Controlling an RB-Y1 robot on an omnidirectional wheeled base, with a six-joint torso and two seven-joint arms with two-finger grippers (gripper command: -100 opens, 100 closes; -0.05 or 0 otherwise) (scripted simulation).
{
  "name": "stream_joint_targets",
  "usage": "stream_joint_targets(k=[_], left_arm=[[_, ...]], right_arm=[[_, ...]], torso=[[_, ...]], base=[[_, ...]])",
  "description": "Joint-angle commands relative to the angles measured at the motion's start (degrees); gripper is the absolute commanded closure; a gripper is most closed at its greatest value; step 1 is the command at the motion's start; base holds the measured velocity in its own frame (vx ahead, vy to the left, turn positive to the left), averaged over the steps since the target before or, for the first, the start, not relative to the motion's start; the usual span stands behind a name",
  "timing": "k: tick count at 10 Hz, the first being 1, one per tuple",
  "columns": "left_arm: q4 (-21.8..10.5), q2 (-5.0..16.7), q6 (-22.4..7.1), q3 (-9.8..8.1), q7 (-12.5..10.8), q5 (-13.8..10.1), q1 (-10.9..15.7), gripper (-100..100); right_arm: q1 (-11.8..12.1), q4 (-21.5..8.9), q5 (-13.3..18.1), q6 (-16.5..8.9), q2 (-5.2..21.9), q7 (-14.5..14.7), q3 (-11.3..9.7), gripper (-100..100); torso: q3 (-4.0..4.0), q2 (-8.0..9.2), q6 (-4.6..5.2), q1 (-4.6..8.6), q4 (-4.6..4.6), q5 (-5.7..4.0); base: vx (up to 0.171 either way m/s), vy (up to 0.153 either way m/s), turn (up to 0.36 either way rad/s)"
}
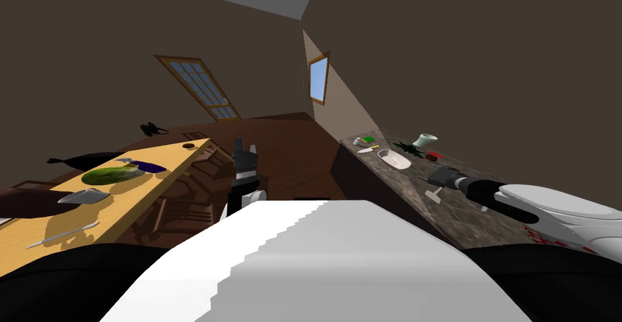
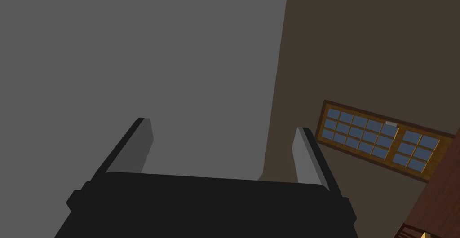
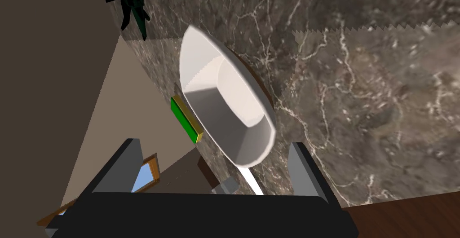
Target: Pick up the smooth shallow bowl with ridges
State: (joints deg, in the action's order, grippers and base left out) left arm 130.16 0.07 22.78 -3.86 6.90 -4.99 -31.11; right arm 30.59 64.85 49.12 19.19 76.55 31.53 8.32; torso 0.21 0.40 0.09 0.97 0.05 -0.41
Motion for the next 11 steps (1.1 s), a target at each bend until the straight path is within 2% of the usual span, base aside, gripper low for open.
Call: stream_joint_targets(k=[1, 3, 6, 11], left_arm=[[0.0, 0.0, 0.0, 0.0, 0.0, 0.0, 0.0, 0], [0.0, 0.0, 0.0, 0.0, 0.0, 0.0, 0.0, 0], [0.0, 0.0, 0.0, 0.01, 0.0, 0.0, 0.0, 0], [0.0, 0.0, 0.0, 0.0, 0.0, 0.0, 0.0, 0]], right_arm=[[0.3, 1.6, 0.4, 0.7, 0.3, 0.7, 0.1, -100], [0.4, 2.7, 0.8, 0.9, 0.4, 1.0, 0.0, -100], [0.3, 5.8, 2.5, 1.3, 0.5, 1.9, -1.0, -100], [-1.0, 11.9, 7.3, 1.5, 0.3, 3.7, -3.6, -100]], torso=[[0.0, 0.0, 0.0, 0.0, 0.0, 0.0], [-0.12, -0.21, -0.03, -0.15, -0.05, 0.02], [-0.17, -0.28, -0.04, -0.28, -0.07, 0.06], [-0.15, -0.26, -0.05, 0.17, -0.06, -0.06]], base=[[-0.064, -0.119, 0.018], [-0.034, -0.075, 0.028], [-0.036, -0.079, 0.072], [-0.058, -0.176, 0.154]])
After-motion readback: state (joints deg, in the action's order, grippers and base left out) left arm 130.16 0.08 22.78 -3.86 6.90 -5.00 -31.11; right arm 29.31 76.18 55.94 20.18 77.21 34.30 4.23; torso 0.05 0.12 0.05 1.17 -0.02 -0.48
